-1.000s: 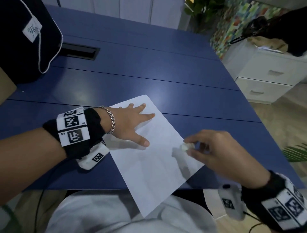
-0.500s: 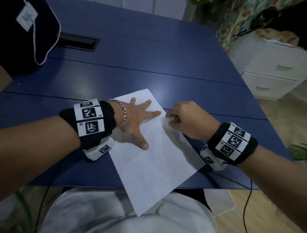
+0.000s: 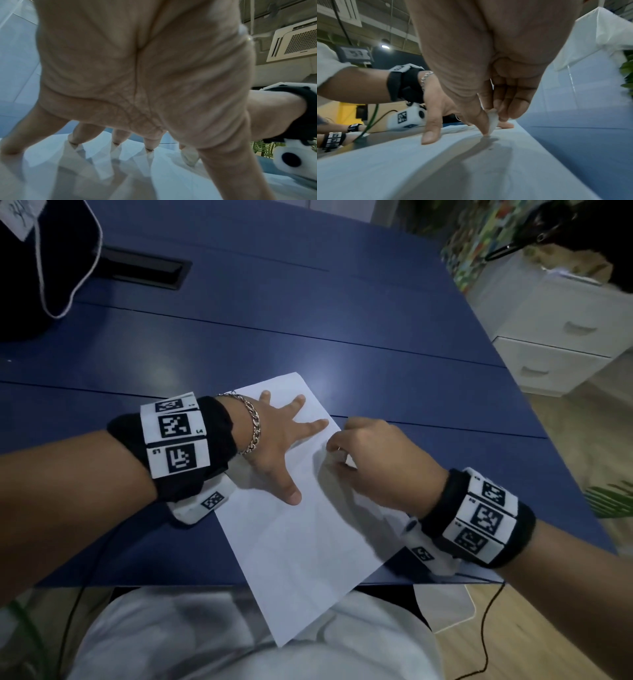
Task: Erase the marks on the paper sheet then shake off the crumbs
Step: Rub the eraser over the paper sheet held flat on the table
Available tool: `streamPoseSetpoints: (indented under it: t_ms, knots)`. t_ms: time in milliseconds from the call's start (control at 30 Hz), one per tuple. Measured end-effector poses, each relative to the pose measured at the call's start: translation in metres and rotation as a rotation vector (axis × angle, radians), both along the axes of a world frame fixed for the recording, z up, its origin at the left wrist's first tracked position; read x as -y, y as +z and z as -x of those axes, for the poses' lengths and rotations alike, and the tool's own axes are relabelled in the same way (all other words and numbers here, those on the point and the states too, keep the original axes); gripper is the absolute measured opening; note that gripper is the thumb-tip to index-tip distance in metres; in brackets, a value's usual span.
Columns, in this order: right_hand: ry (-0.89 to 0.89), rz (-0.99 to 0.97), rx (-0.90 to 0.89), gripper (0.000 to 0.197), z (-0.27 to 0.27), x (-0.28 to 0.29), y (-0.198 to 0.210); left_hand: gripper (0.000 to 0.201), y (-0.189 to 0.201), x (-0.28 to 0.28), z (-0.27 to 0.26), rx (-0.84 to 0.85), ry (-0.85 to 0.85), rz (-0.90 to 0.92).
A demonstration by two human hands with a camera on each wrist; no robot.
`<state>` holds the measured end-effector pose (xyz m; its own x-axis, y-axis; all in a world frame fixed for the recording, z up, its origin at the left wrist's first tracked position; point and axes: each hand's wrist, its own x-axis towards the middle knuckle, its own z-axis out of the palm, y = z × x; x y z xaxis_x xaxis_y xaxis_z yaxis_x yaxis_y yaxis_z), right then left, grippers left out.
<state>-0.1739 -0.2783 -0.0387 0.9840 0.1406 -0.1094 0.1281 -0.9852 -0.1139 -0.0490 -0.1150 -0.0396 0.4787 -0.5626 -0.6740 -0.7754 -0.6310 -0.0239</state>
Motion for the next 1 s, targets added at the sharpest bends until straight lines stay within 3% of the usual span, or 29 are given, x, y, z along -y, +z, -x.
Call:
streamPoseSetpoints:
  t_ms: [200,300,367,533,633,733,800,867,1000]
  knots:
    - [-0.155,-0.044,0.042,0.018,-0.014,0.018,-0.002,0.138,0.003,0.003,0.001,0.000,0.011,-0.022]
    - [-0.077,-0.077,0.008,0.007,-0.004,0.003,-0.006,0.138,0.002,0.003,0.002,0.012,0.014,-0.027]
    - [-0.070,-0.124,-0.024,0.012,-0.006,0.005,-0.002,0.138,0.003,0.002,0.004,0.022,0.019,-0.020]
    - [-0.324,-0.301,0.196,0.012,-0.017,0.052,0.027,0.132,0.001,0.000,0.011,0.076,0.069,0.045]
    - [-0.360,-0.326,0.197,0.017,-0.011,0.065,0.035,0.121,0.000,-0.002,0.010,0.179,0.063,0.124]
    - [-0.323,-0.313,0.144,0.014,-0.004,0.062,0.031,0.098,0.007,-0.014,-0.009,0.221,0.041,0.178]
    - [-0.268,-0.303,0.134,0.009,-0.002,0.054,0.027,0.080,0.010,-0.023,-0.029,0.147,0.025,0.200]
    - [-0.204,-0.266,0.121,0.004,-0.004,0.046,0.022,0.077,0.008,-0.029,-0.041,0.062,-0.017,0.199]
    - [-0.129,-0.159,0.074,0.017,-0.020,0.030,0.006,0.077,-0.002,-0.022,-0.040,-0.021,-0.063,0.139]
